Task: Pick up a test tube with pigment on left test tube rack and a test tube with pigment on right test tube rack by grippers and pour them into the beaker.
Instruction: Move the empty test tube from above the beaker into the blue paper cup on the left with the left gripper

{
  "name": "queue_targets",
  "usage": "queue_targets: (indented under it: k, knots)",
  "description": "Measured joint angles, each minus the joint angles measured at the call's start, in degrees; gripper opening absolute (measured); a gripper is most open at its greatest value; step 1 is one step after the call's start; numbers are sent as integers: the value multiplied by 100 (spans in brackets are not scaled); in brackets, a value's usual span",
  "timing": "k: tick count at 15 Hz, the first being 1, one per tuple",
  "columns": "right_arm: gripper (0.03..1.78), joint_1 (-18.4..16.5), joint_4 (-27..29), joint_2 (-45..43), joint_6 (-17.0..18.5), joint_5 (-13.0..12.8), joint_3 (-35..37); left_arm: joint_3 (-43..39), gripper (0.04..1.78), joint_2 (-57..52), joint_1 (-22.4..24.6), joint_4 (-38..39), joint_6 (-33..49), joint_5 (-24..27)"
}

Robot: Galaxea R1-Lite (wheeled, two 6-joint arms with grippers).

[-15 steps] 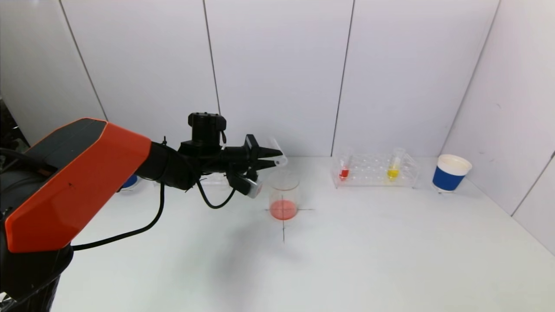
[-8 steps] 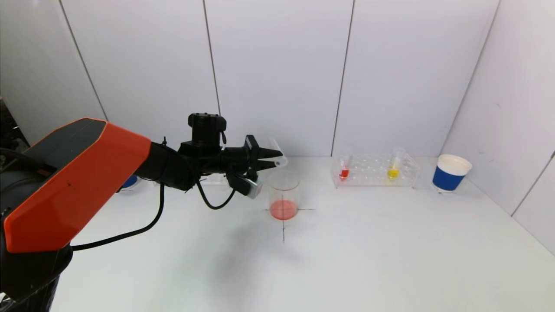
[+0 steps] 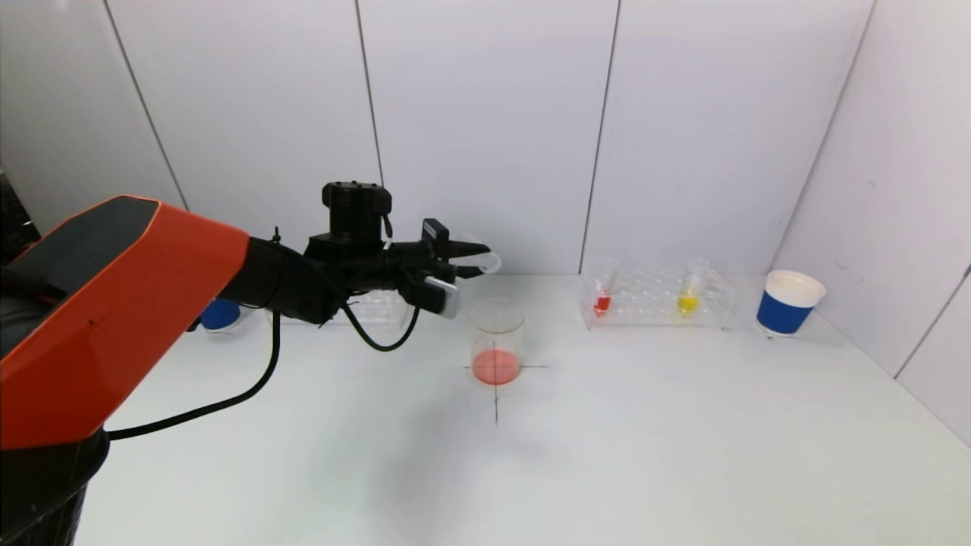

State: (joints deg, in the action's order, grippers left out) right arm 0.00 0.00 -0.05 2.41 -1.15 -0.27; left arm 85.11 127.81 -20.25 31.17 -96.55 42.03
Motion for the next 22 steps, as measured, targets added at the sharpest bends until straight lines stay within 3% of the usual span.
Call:
queue_targets:
  k: [4,8,13,18,22]
  knots:
    - [176,0,0,0,1,0,0,151,42,-295,7,-215,702,-638]
    - [176,0,0,0,1,0,2,614,42,-669,55,-1376,1432,-1180]
    - [176,0,0,0,1,0,2,1051,42,-1083,241,-1938,3209,-1844]
    - [176,0,0,0,0,2,2,1168,42,-1421,697,-2233,4678,-1993]
    - [176,0,0,-2,0,2,0,1136,42,-1769,940,-2275,6381,-2773]
